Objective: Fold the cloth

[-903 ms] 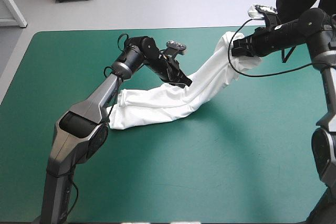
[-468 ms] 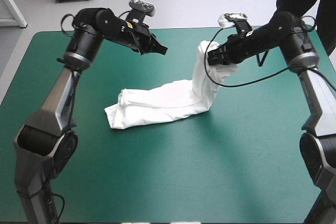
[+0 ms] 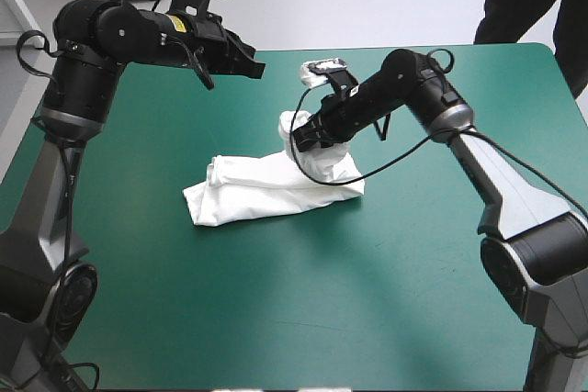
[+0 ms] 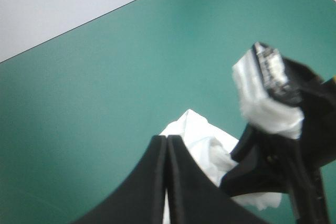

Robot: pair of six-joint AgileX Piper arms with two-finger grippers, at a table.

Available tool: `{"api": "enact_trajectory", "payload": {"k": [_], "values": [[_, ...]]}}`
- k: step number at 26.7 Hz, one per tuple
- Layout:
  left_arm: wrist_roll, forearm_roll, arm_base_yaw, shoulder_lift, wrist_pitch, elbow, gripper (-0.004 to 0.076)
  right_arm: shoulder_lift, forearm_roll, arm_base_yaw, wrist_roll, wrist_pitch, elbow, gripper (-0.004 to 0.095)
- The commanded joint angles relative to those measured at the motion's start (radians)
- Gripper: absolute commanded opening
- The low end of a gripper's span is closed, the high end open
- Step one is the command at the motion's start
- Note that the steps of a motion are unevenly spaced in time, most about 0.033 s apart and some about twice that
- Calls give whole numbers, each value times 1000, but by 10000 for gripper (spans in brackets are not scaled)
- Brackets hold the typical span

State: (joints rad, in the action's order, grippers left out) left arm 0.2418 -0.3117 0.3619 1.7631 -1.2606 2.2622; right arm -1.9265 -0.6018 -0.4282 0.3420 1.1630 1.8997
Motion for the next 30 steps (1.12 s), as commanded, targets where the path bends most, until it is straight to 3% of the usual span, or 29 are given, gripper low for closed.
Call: {"api": "enact_trajectory", "payload": {"k": [1, 15, 19, 21, 22, 24, 28, 30], "values": [[-12, -14, 4, -96, -27, -13, -22, 12, -53, -41, 3, -57, 31, -12], [-12, 18, 4, -204, -27, -166, -22, -163, -143, -138, 29, -84, 183, 4], [-12, 23, 4, -221, -27, -185, -22, -185, -168, -138, 52, -75, 209, 170], [-12, 25, 4, -224, -27, -185, -22, -188, -164, -138, 53, -75, 209, 304], [-12, 25, 4, -224, -27, -185, -22, -188, -157, -138, 53, -66, 209, 455], [-12, 25, 4, -224, -27, -185, -22, -188, -160, -138, 53, -57, 209, 568], [-12, 25, 4, -231, -27, -185, -22, -188, -129, -136, 43, 53, 278, 612], [-20, 29, 4, -235, -27, -186, -22, -188, -12, -121, -15, 85, 342, 612]]}}
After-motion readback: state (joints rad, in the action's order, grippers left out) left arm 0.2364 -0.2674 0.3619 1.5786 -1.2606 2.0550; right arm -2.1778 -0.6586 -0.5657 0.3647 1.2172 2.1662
